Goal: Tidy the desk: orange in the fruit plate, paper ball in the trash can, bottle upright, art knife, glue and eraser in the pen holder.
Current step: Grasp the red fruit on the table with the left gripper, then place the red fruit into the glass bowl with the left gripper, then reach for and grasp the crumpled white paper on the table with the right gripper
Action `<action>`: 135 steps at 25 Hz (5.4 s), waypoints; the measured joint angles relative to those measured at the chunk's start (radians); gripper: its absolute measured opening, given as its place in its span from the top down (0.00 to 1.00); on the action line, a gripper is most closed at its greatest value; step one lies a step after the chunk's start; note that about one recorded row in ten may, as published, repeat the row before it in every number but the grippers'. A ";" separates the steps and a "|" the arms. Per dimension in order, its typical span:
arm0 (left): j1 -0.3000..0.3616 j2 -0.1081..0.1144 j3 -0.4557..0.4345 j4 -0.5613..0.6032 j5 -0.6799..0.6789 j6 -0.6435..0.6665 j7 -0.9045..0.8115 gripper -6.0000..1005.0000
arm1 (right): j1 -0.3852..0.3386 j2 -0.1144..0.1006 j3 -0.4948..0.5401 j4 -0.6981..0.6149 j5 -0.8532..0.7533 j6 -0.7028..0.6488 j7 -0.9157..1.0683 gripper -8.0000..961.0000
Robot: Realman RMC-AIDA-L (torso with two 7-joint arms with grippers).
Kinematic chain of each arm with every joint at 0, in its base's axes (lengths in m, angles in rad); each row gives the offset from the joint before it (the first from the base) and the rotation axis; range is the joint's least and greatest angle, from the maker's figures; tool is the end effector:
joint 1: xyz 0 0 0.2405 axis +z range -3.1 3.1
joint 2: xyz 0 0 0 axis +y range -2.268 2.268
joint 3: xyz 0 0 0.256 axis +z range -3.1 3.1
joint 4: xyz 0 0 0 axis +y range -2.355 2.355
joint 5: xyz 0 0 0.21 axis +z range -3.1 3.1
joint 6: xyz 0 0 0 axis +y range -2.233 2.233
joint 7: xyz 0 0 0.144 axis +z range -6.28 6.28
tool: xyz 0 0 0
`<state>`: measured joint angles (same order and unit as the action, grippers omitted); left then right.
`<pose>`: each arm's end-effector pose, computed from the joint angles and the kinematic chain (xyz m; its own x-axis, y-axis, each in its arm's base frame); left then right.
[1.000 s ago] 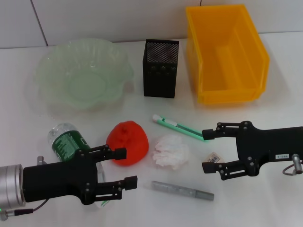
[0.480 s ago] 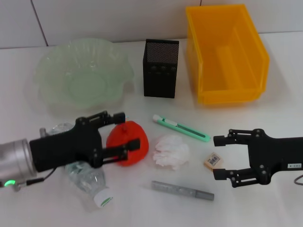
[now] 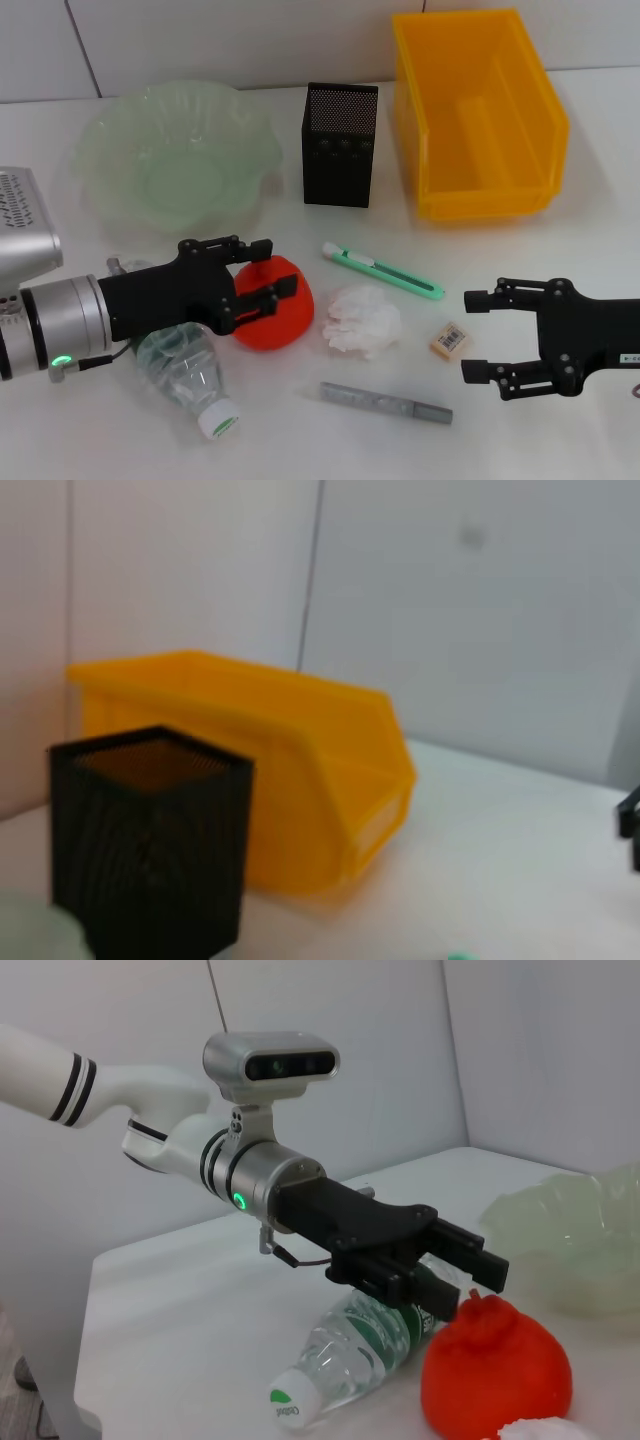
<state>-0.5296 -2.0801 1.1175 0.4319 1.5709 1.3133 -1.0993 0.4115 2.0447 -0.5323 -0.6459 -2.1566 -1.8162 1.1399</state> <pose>-0.2503 0.3248 -0.0634 0.8197 0.2302 0.5245 0.3736 -0.9090 -0.1849 0.3027 0.2657 0.0196 0.8319 -0.2543 -0.4933 -0.3439 -0.9338 -0.0986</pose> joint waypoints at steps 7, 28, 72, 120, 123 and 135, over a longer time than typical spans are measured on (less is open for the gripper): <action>0.013 0.000 0.010 -0.002 0.000 -0.064 0.004 0.46 | 0.000 -0.002 -0.002 0.000 0.000 0.000 0.000 0.14; 0.014 0.000 0.185 -0.006 -0.107 -0.192 0.022 0.56 | 0.005 -0.006 -0.009 -0.010 -0.008 0.009 -0.001 0.14; -0.023 0.003 0.152 0.021 -0.636 -0.441 0.231 0.38 | 0.009 -0.006 0.031 -0.064 -0.001 0.010 0.076 0.14; 0.151 0.011 0.159 0.073 -0.226 0.013 0.102 0.14 | 0.367 0.040 -0.729 -0.222 -0.221 0.369 0.932 0.18; 0.150 0.011 0.159 0.072 -0.226 0.013 0.102 0.14 | 0.375 0.041 -0.751 -0.194 -0.211 0.398 0.932 0.19; 0.147 0.013 0.159 0.071 -0.226 0.011 0.109 0.14 | 0.377 0.041 -0.751 -0.175 -0.205 0.419 0.943 0.25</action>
<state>-0.3822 -2.0671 1.2762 0.5028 1.3452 1.3242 -0.9906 0.7886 2.0861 -1.2835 -0.8214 -2.3612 -1.3976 2.0830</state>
